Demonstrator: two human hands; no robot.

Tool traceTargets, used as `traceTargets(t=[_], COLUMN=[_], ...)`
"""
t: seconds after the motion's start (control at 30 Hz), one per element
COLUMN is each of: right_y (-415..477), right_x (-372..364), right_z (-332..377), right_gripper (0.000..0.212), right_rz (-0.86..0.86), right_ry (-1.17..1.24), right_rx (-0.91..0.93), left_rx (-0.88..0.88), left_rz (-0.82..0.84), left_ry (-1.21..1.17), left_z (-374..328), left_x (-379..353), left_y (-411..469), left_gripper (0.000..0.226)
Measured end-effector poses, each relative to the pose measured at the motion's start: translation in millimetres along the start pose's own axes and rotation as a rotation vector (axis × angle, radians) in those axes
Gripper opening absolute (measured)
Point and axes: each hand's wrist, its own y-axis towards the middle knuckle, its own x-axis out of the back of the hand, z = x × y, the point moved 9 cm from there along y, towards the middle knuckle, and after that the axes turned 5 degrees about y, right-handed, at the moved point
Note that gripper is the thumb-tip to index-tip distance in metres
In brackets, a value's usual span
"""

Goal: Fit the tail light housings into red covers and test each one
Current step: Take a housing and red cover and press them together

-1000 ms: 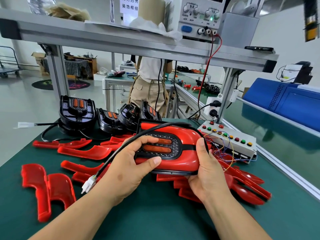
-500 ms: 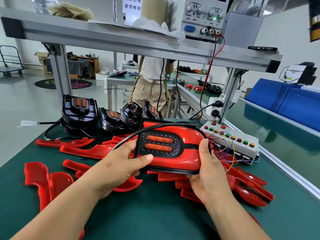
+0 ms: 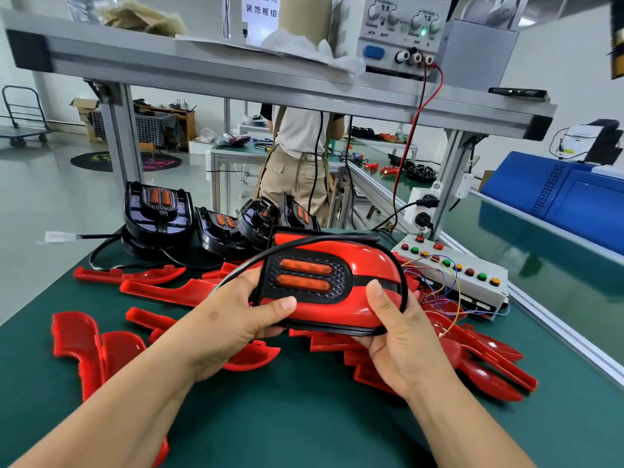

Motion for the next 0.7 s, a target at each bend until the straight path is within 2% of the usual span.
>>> traceTargets(t=[0.17, 0.27, 0.3, 0.4, 0.47, 0.53, 0.7], right_y=[-0.1, -0.3, -0.2, 1.1, 2.7, 5.0, 7.1], right_x=[1.4, 1.9, 1.4, 3.2, 6.7, 12.0, 21.1], right_z=[0.8, -1.5, -2.8, -7.6, -9.9, -9.6, -5.3], right_gripper=[0.043, 0.030, 0.031, 0.059, 0.064, 0.059, 0.036], right_rz=[0.002, 0.005, 0.004, -0.054, -0.121, -0.179, -0.210], right_ry=[0.015, 0.024, 0.033, 0.064, 0.084, 0.082, 0.100], right_rx=[-0.003, -0.003, -0.013, -0.075, -0.098, -0.077, -0.013], left_rx=[-0.009, -0.005, -0.004, 0.008, -0.001, -0.013, 0.011], left_rz=[-0.023, -0.009, -0.010, -0.003, 0.019, 0.032, 0.105], left_ry=[-0.040, -0.062, -0.066, -0.045, 0.001, 0.039, -0.031], left_z=[2.5, 3.6, 3.8, 3.6, 1.1, -1.5, -0.2], left_x=[0.8, 2.7, 3.7, 4.3, 1.4, 0.4, -1.9], left_y=[2.6, 2.2, 1.9, 1.3, 0.6, -0.8, -1.4], left_gripper=[0.046, 0.040, 0.039, 0.044, 0.047, 0.050, 0.038])
